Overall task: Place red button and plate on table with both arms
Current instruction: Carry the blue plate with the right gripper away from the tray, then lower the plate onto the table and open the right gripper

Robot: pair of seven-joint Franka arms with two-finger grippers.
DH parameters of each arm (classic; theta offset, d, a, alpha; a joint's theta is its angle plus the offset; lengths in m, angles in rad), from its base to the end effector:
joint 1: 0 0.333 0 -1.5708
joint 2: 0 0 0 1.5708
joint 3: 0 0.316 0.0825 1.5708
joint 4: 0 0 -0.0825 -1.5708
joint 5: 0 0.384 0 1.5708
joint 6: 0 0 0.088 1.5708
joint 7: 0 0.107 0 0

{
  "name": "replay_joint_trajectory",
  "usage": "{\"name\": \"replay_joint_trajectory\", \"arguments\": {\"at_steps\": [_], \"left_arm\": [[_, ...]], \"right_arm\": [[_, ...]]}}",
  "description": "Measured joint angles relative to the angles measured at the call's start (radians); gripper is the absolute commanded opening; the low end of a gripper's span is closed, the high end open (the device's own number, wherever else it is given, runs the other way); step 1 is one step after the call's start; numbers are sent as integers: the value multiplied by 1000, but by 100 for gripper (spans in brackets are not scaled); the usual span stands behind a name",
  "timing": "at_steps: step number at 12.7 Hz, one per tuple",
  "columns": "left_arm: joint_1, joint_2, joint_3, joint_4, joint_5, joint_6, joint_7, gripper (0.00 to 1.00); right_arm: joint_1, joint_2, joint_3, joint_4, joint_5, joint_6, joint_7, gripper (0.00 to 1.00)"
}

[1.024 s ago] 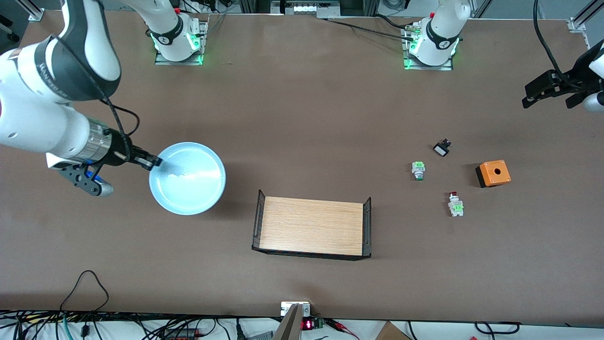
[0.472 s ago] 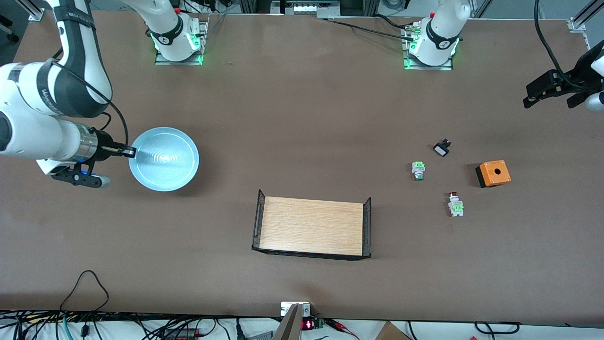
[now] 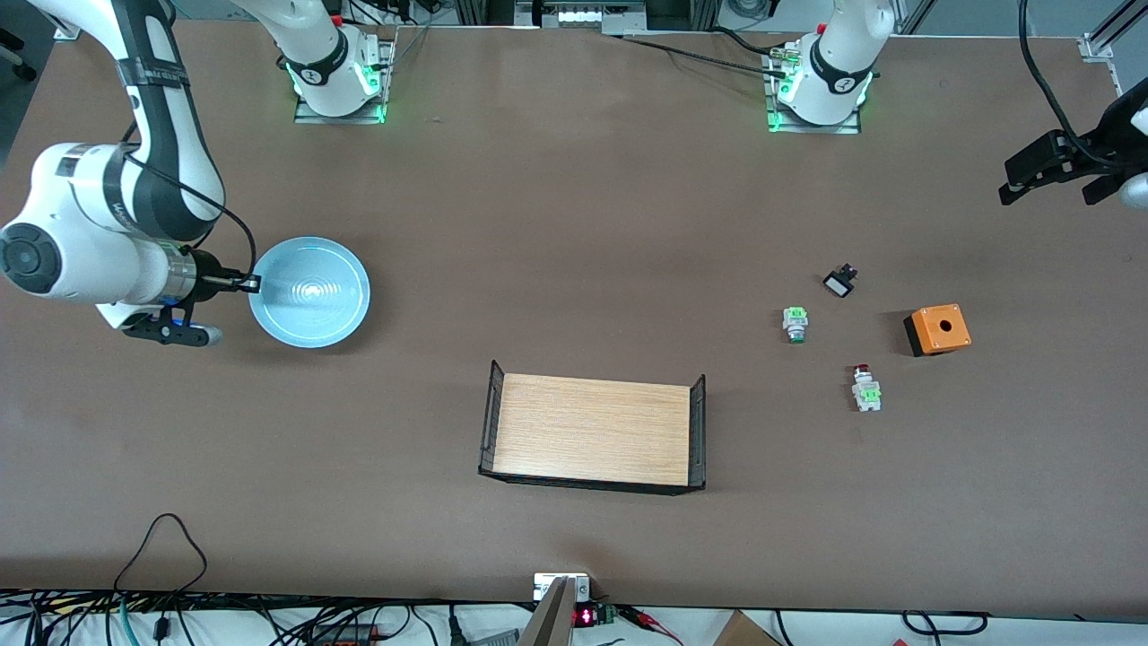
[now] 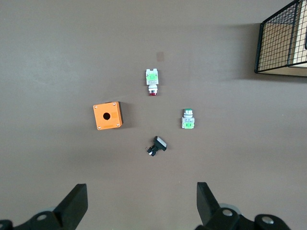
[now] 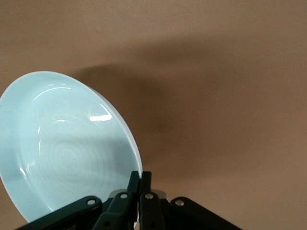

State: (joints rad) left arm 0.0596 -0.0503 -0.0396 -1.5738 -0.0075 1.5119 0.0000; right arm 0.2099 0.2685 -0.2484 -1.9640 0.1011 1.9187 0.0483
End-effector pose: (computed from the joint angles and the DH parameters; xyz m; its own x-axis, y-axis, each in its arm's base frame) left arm 0.5329 0.0092 0.6453 0.9997 0.0196 -0.0116 0.0197 -0.9998 0.0055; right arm 0.5680 -0.0107 0.3203 0.9449 -0.1305 -0.3001 -0.1370 -0.9906 -0.0006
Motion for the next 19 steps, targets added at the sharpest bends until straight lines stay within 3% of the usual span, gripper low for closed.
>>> {"name": "replay_joint_trajectory", "arguments": {"at_steps": [5,9,10,11,12,19], "left_arm": [[1,0,0,2,0,0,0,100],[1,0,0,2,0,0,0,100],[1,0,0,2,0,0,0,100],[1,0,0,2,0,0,0,100],[1,0,0,2,0,0,0,100],[1,0,-3,3,0,0,0,100]], "right_arm": [[-65,-20,0,-214,-2,224,-182,0],[-98,-21,0,-315,-2,353,-261,1],[-98,-21,1,-333,-2,382,-268,10],[-98,-21,1,-350,-2,412,-275,51],[-98,-20,1,-365,-2,434,-278,100],[-72,-80,21,-338,-2,395,-152,100]]}}
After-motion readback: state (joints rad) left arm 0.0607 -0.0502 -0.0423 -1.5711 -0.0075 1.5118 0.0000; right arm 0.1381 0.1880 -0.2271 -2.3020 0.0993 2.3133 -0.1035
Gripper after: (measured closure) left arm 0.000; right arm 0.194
